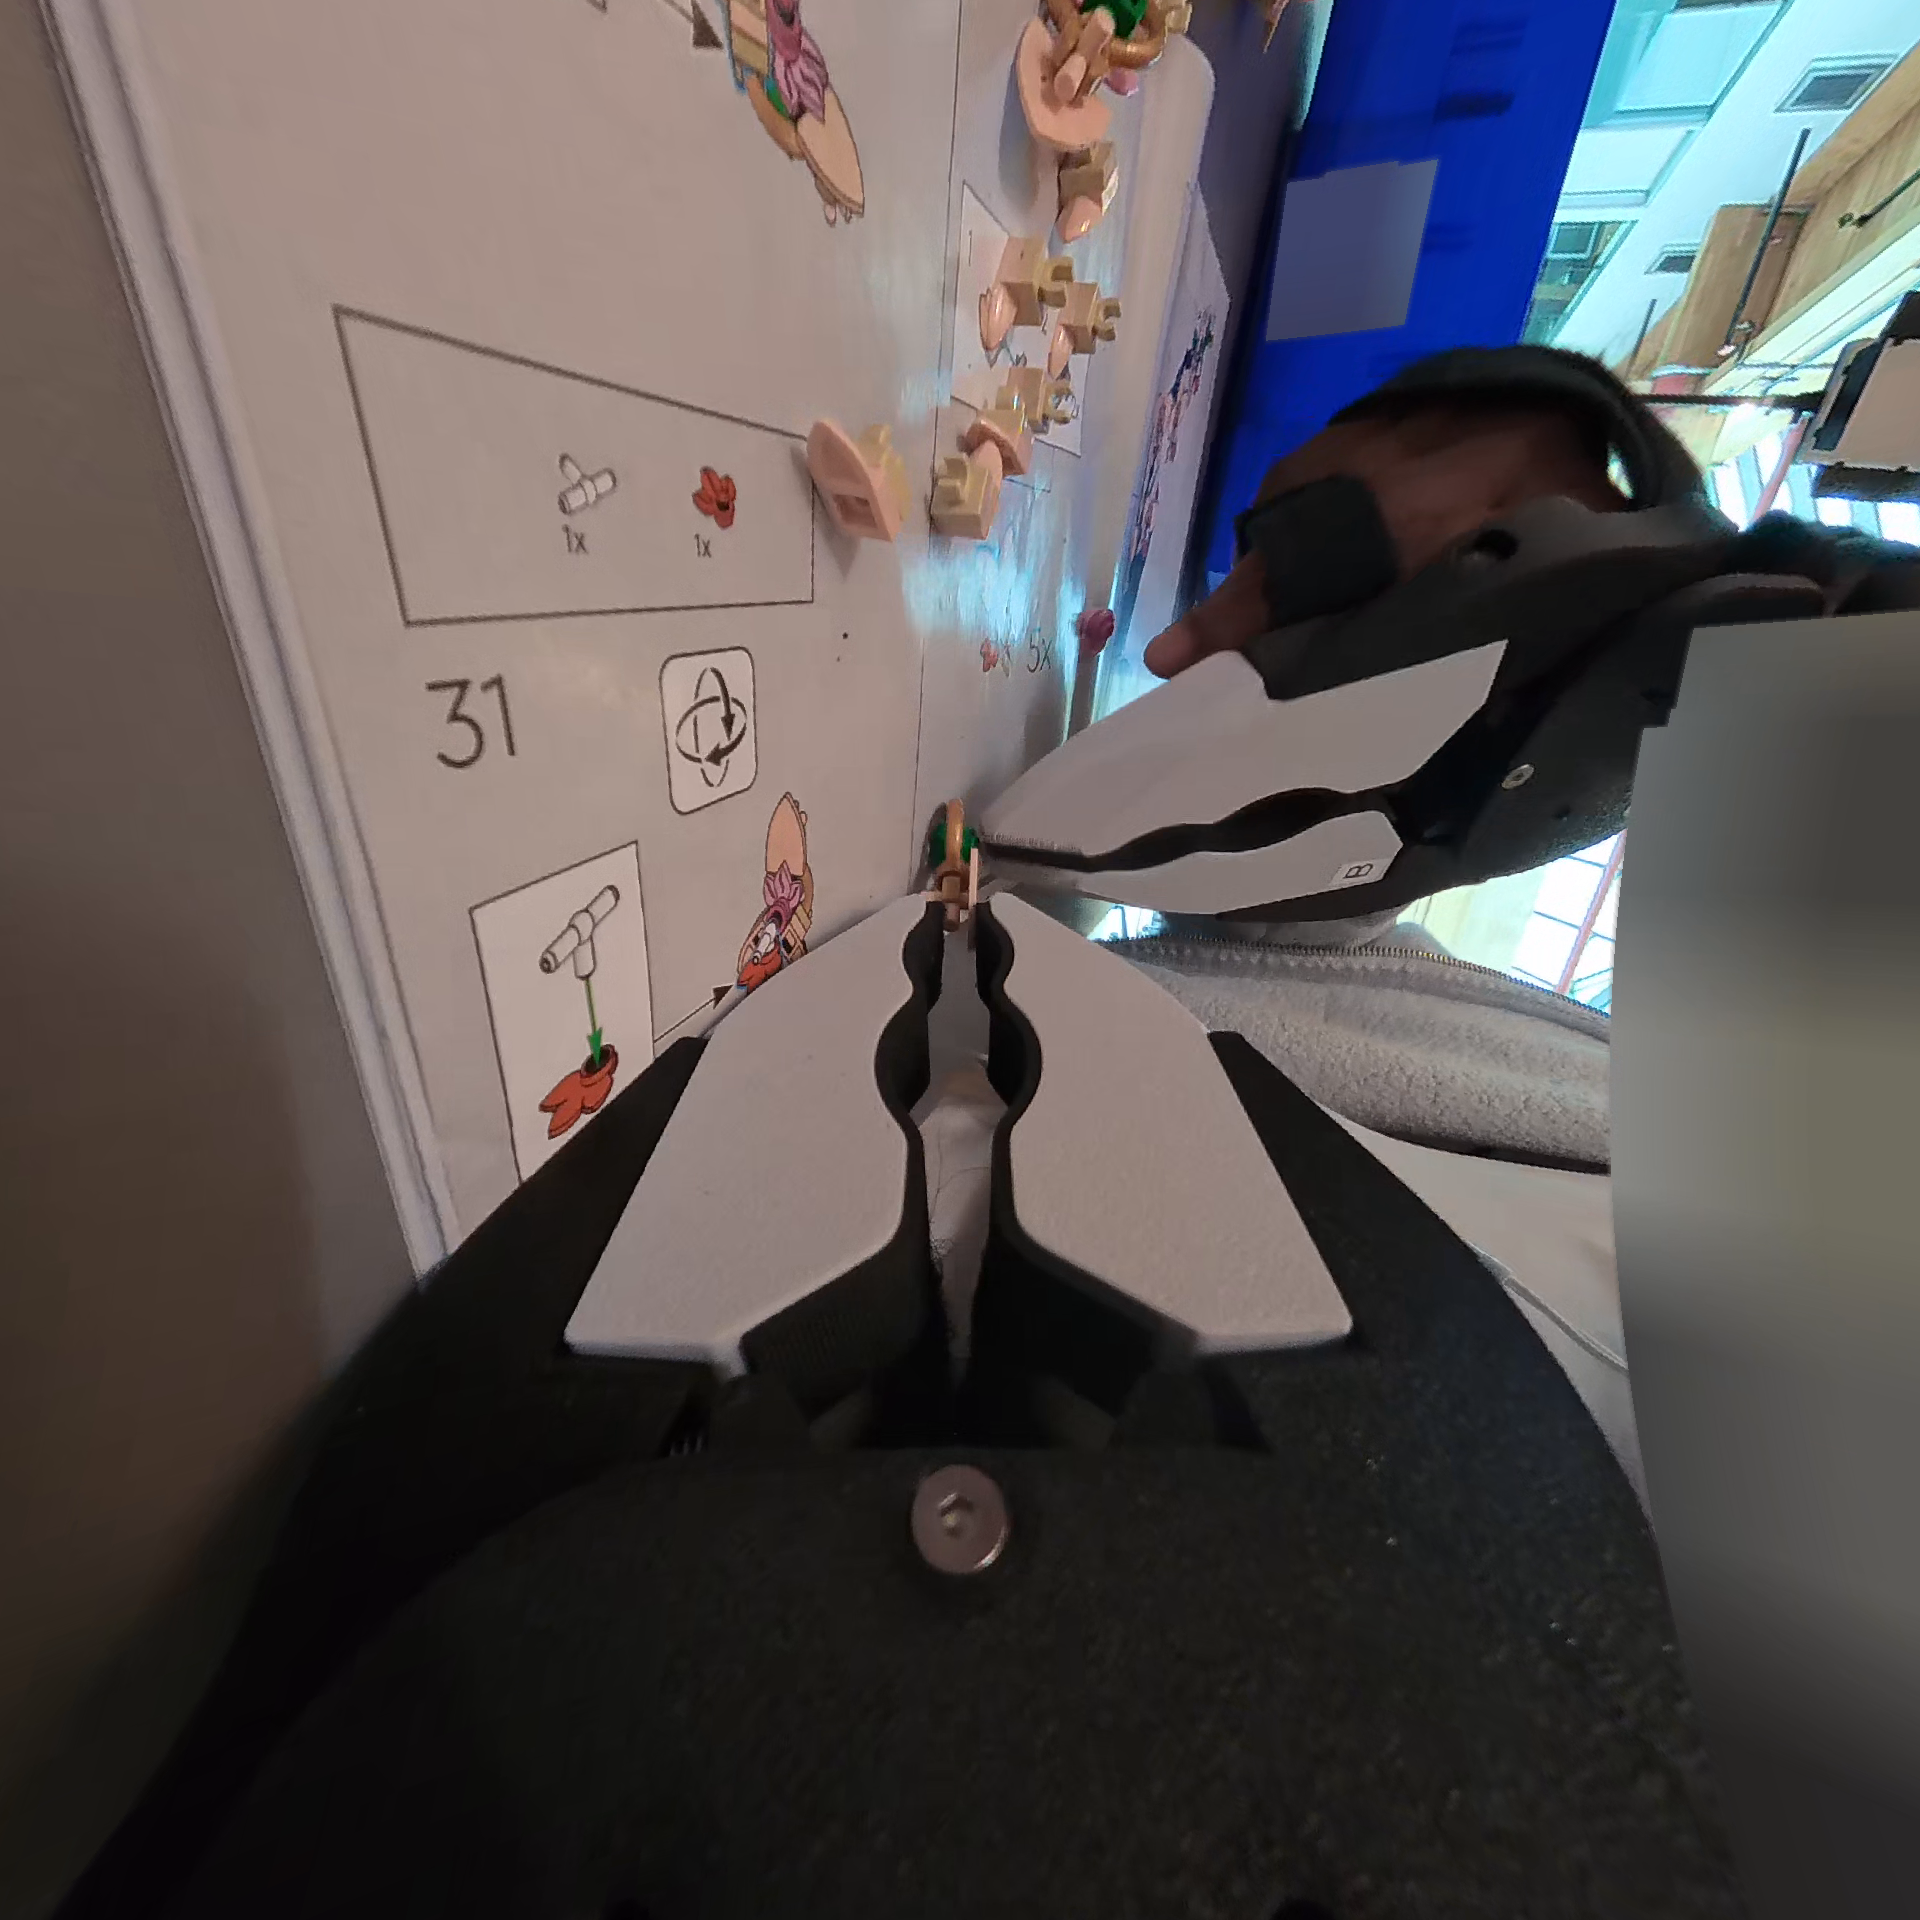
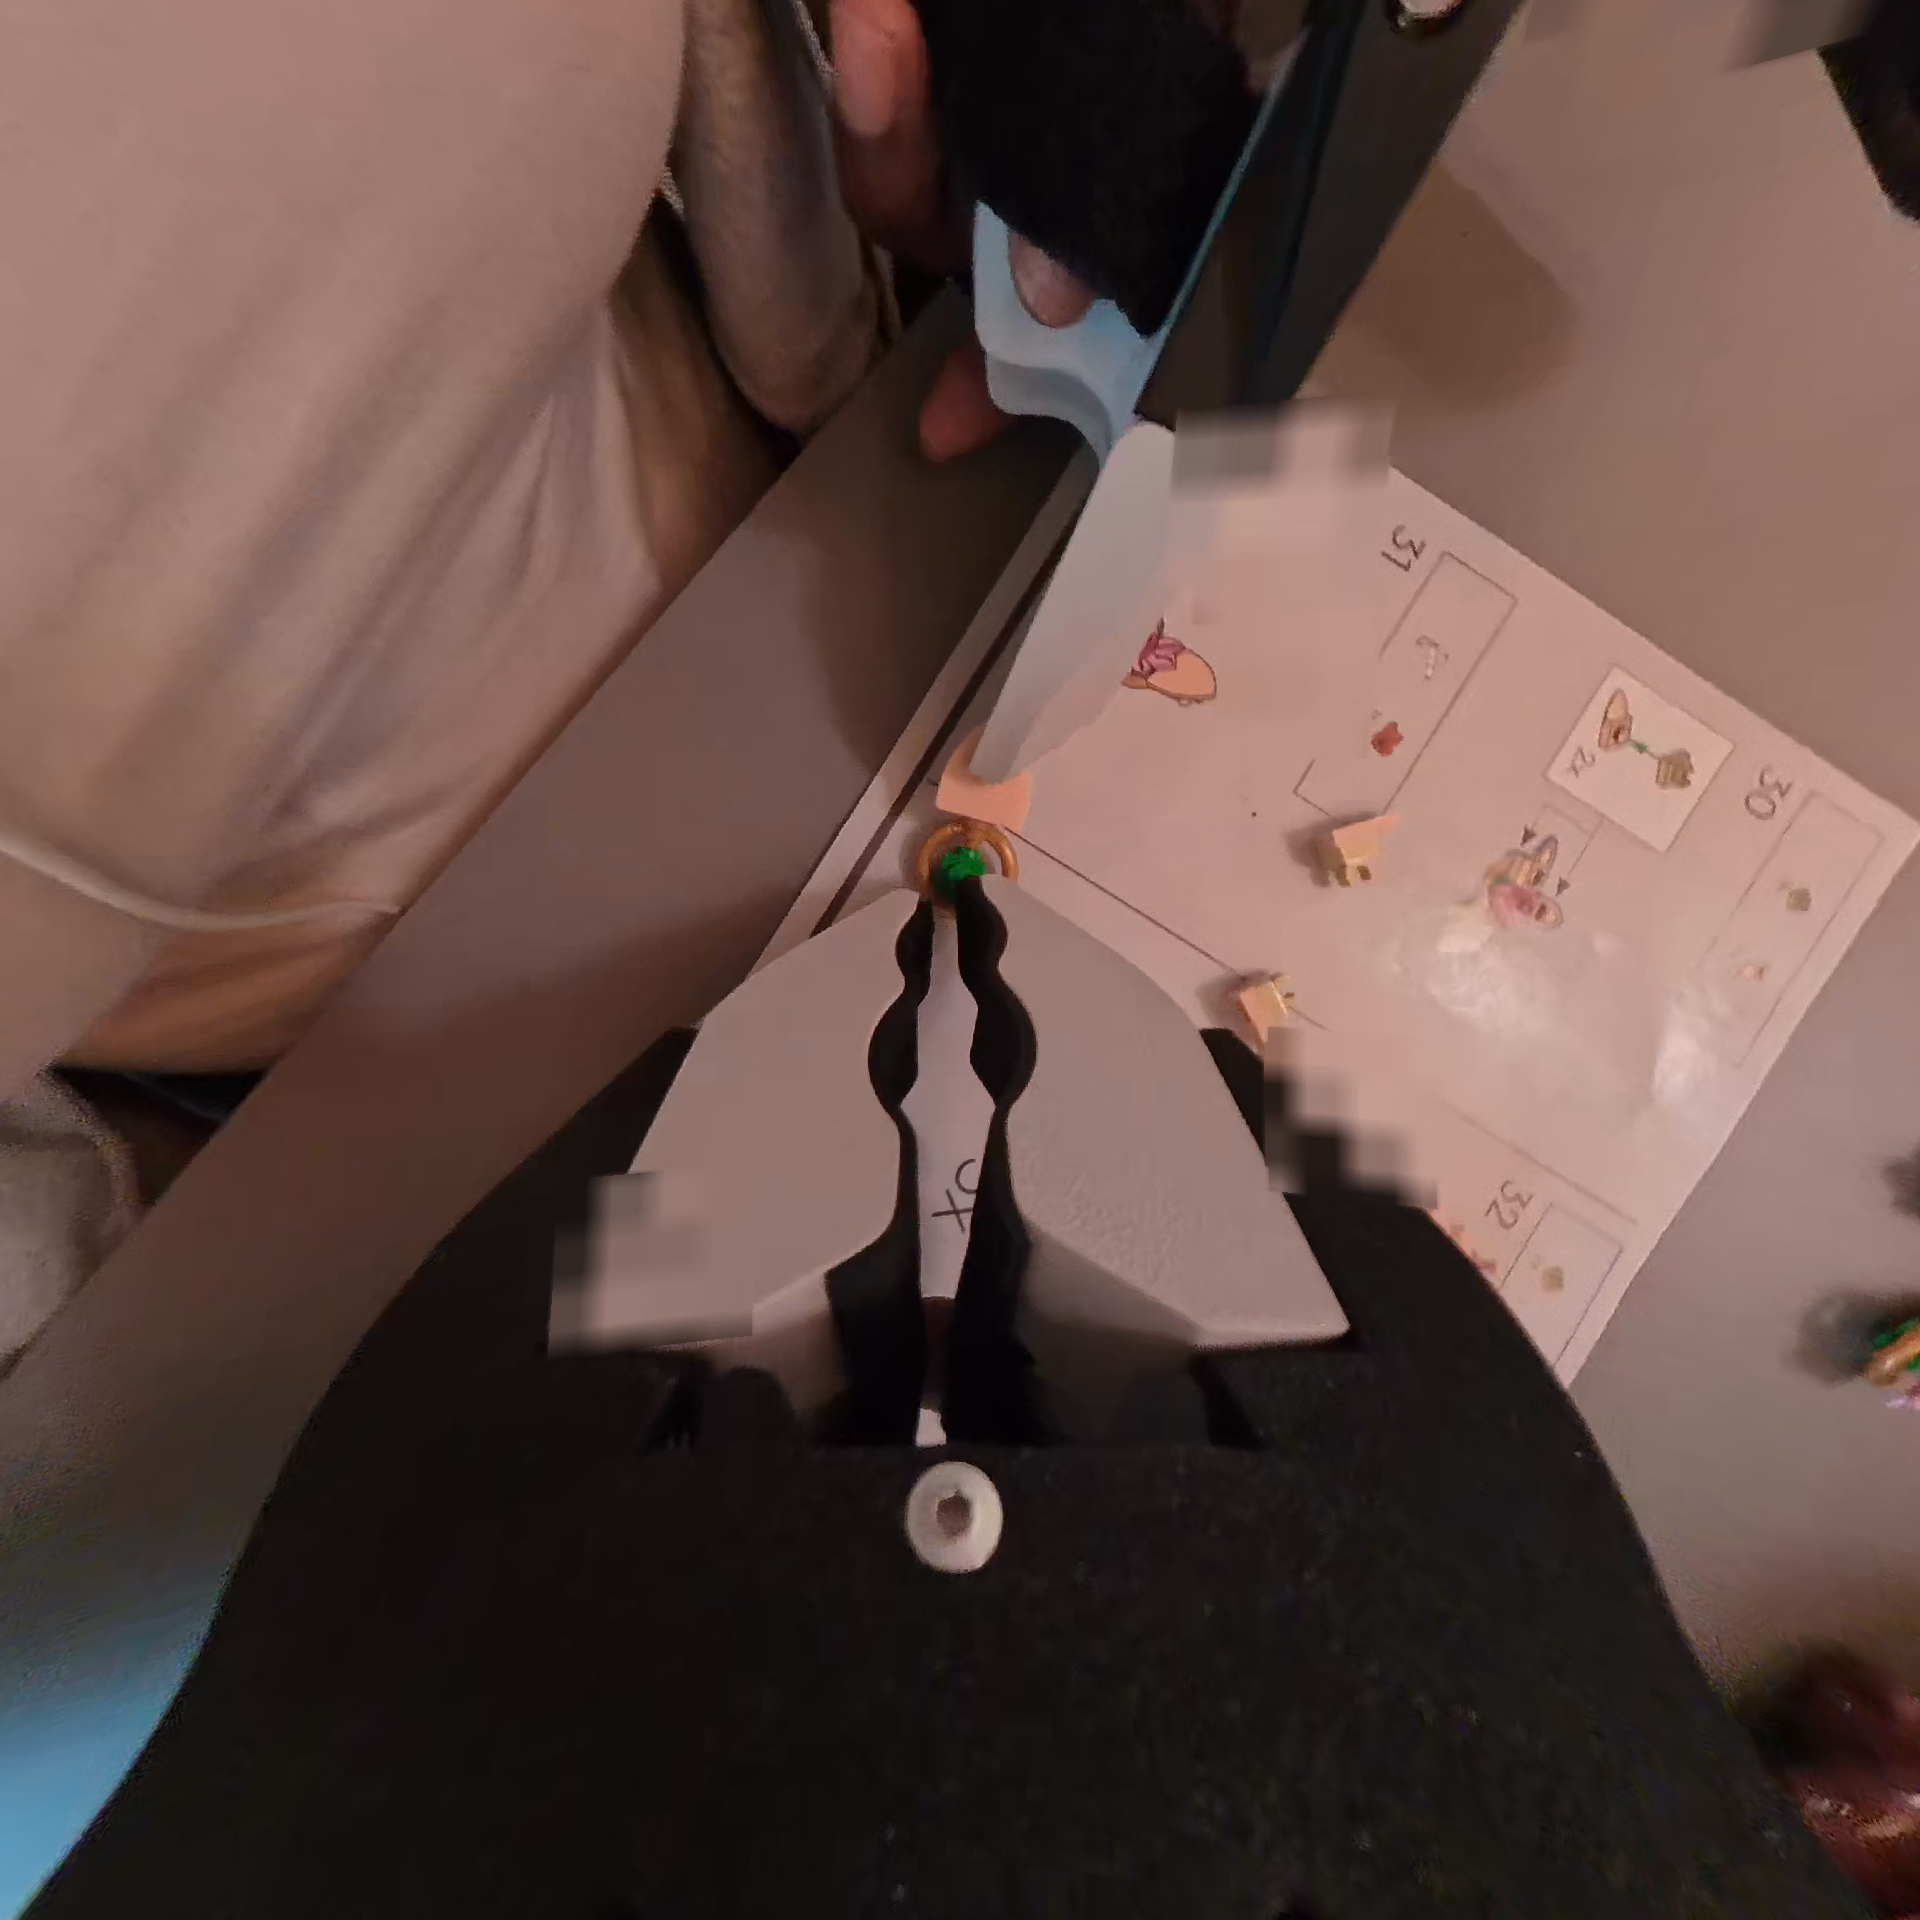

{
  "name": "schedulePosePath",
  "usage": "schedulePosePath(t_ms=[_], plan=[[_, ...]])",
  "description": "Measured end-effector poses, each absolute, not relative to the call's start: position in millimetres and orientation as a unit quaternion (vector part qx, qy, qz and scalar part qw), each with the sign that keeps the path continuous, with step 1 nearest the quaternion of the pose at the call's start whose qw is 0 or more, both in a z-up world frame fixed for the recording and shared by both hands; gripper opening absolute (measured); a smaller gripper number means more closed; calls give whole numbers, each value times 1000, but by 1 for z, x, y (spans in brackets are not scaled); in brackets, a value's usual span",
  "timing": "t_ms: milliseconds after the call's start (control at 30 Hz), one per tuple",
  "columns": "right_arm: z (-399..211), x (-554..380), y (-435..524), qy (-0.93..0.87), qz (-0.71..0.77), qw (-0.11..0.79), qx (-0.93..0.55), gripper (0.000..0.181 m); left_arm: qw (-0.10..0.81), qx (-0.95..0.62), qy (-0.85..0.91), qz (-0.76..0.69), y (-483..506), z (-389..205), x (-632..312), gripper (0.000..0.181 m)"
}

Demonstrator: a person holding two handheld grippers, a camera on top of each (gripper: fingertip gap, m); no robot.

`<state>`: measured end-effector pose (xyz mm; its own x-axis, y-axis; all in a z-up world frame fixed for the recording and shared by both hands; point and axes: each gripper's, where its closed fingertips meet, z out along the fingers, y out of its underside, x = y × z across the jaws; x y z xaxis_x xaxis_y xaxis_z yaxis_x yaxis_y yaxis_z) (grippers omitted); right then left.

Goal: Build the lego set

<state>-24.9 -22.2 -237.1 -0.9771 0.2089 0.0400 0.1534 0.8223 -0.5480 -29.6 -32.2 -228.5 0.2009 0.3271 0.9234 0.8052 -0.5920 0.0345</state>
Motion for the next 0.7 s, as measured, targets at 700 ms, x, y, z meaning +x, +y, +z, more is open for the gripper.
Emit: schedulePosePath(t_ms=[700], plan=[[-237,-30,-28,-922,315,90,-207,3,235,-753,-387,-478,-35,-231,-32,5]])
